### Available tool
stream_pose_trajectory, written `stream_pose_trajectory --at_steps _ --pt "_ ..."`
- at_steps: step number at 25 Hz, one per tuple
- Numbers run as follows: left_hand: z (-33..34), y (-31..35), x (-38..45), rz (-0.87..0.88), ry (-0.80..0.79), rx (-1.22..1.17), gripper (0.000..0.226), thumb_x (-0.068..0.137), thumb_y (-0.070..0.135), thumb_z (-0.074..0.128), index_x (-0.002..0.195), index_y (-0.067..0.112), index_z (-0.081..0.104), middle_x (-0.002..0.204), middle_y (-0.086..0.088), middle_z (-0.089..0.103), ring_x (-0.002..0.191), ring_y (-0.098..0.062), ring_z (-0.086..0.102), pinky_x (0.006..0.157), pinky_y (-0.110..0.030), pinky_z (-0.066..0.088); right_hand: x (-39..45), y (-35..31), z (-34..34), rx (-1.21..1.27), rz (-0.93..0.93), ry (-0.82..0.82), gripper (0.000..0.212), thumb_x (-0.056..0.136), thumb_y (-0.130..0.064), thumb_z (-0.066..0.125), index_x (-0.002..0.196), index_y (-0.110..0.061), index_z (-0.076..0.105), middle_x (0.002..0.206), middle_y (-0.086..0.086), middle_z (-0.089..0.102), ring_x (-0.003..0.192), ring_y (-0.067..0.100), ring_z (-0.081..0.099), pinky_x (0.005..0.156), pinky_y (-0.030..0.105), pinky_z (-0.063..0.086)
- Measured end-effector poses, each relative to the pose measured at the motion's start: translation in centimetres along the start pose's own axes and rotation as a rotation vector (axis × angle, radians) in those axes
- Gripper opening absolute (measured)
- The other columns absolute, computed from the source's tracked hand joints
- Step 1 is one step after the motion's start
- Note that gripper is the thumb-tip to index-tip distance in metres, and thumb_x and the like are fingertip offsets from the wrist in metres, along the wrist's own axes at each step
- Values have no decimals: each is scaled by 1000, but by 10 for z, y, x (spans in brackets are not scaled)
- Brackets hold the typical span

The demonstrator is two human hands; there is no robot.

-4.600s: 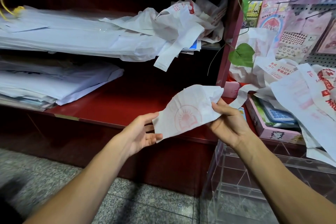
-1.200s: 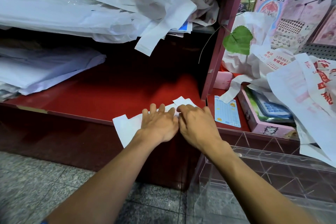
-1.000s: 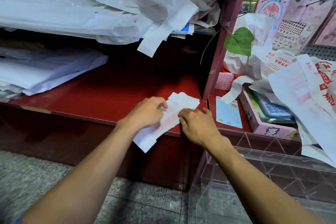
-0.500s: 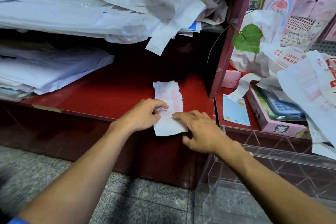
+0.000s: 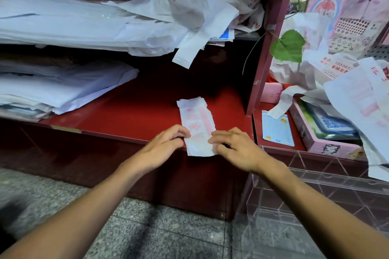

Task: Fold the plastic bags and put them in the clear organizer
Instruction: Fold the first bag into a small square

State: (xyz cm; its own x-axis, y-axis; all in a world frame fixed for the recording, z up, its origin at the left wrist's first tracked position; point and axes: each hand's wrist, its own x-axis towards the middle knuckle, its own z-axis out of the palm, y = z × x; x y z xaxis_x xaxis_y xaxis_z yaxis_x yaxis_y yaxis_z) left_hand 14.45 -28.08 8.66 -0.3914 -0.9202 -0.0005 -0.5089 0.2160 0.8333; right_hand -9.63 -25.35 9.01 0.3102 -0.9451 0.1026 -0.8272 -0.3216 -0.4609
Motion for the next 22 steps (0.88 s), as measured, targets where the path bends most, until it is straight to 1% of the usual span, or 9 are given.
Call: stream_pose_trajectory --at_steps 2,5,7,9,11,14,18,20,22 --pt "3 2 6 15 66 22 18 86 44 59 99 36 67 106 18 67 110 -1 57 99 -31 42 3 -4 7 -145 -51 25 31 102 -38 40 125 -31 61 138 -14 49 112 18 38 94 36 28" --pt "11 0 15 82 133 192 10 81 43 71 79 33 71 96 16 64 104 -8 56 98 -35 42 11 -8 15 -263 -17 67 34 102 -40 37 125 -30 60 132 -11 47 104 18 37 86 35 27" --pt "17 -1 19 52 204 218 16 77 38 77 67 32 67 93 14 62 100 -10 57 96 -38 44 16 -10 17 -286 20 71 35 102 -42 37 123 -28 61 129 -9 47 103 19 37 85 36 28" --pt "20 -1 19 39 248 153 23 74 45 78 61 30 66 91 14 62 99 -10 57 93 -36 44 18 -11 18 -275 34 79 37 102 -43 36 124 -28 61 127 -8 47 102 19 38 85 36 30" --pt "19 1 18 27 218 129 22 73 50 77 71 31 68 95 17 61 101 -6 54 89 -28 40 19 -8 18 -285 56 89 37 102 -43 37 126 -28 60 126 -6 46 102 20 39 85 36 31" --pt "19 3 17 34 229 235 18 77 32 79 90 31 66 96 20 57 102 -6 49 81 -25 34 21 -5 19 -237 125 148 38 99 -46 43 130 -30 59 121 -5 47 104 21 43 87 37 33" --pt "18 0 17 67 237 208 14 81 22 76 89 31 69 93 17 58 102 -10 51 88 -29 37 19 -4 18 -144 108 176 43 96 -54 46 131 -31 55 120 -7 50 107 20 45 92 37 33" --pt "16 -3 19 94 231 188 17 82 16 74 89 32 70 92 14 59 101 -11 53 89 -28 38 12 -1 9 3 46 165 46 92 -56 53 131 -33 49 125 -10 51 109 16 45 95 37 35" --pt "15 -4 19 125 240 177 16 83 14 74 86 29 71 90 12 61 97 -8 56 86 -26 38 3 3 5 -52 -68 105 52 86 -56 62 129 -34 45 130 -14 47 109 13 43 93 36 35"
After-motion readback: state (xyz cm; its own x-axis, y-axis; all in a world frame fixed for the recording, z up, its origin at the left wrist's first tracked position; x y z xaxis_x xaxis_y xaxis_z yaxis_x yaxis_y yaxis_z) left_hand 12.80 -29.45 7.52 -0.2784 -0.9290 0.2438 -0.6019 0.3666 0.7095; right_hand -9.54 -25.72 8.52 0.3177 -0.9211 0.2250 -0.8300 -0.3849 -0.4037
